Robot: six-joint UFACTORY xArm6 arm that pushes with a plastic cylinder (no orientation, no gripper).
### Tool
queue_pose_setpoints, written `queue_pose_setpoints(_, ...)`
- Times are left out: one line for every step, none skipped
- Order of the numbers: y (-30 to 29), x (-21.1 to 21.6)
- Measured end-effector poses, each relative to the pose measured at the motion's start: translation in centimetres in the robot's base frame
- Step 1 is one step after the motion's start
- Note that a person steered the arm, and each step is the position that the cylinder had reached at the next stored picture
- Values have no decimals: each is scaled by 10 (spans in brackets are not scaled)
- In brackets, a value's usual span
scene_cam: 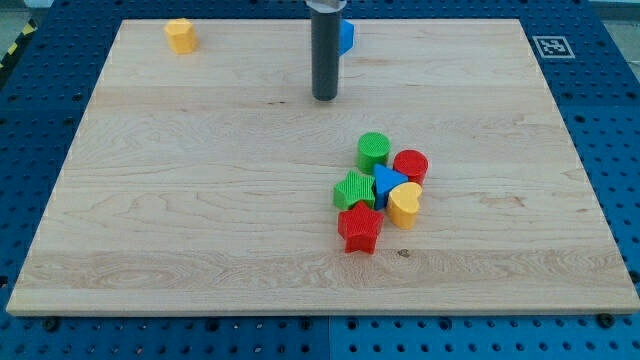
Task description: Slide the green circle towards the top right of the board
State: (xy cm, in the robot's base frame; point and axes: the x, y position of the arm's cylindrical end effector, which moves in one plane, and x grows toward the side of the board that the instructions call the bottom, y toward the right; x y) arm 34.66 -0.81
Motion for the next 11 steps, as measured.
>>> queue_pose_setpoints(-22, 9)
queue_pose_setpoints(-18, 57)
queue_pose_setpoints(6, 98)
queue_pose_setpoints(22, 103)
queue_pose_setpoints(42, 118)
queue_pose_setpoints(67, 125)
queue_pose_setpoints(96, 113)
queue_pose_setpoints(118, 86)
queue_pose_setpoints(142, 65)
queue_pose_setpoints(163, 39)
queue_pose_setpoints(182, 8)
